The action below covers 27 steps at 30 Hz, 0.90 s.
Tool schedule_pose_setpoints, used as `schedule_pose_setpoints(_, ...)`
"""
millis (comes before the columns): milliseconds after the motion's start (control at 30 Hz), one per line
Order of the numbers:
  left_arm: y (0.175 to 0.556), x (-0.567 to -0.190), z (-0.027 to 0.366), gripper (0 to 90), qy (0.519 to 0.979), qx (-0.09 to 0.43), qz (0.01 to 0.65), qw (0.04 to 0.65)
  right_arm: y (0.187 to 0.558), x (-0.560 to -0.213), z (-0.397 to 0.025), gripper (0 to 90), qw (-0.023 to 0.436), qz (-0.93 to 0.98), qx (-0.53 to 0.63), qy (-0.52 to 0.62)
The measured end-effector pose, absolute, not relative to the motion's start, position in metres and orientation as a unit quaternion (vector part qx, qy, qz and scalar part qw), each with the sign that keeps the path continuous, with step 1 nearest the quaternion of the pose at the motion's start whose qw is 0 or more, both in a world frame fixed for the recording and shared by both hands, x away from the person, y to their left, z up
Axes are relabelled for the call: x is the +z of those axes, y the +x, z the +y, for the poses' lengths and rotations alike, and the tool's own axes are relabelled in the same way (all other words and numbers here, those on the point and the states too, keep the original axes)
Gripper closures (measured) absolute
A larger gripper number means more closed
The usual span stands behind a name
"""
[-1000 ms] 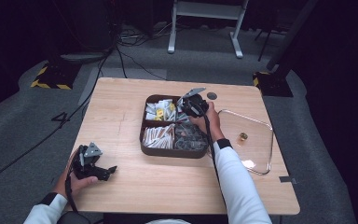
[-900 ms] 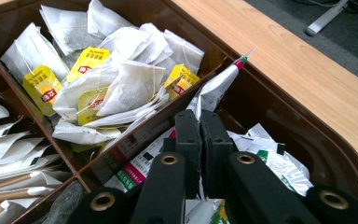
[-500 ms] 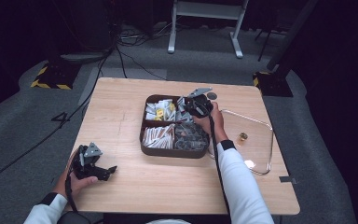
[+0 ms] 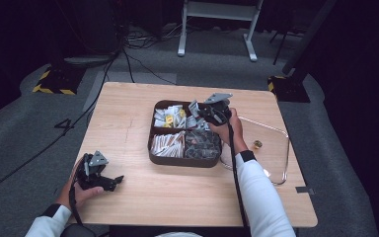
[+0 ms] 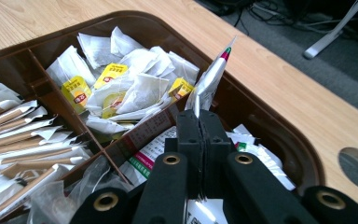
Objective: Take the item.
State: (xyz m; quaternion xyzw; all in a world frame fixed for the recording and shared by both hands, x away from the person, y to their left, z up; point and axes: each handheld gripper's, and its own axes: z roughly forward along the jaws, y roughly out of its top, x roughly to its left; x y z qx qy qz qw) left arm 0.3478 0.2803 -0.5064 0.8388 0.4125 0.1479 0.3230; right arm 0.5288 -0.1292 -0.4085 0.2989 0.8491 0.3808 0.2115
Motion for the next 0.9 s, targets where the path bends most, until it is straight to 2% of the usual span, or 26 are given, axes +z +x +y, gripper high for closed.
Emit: schedule_pose_setpoints(900,0.348,-0.506,0.28,0.5,0.839,0.148,0.413,0.323,0.491,-0.383,-0.161,89.9,0.206,0.844,0.416,0.269)
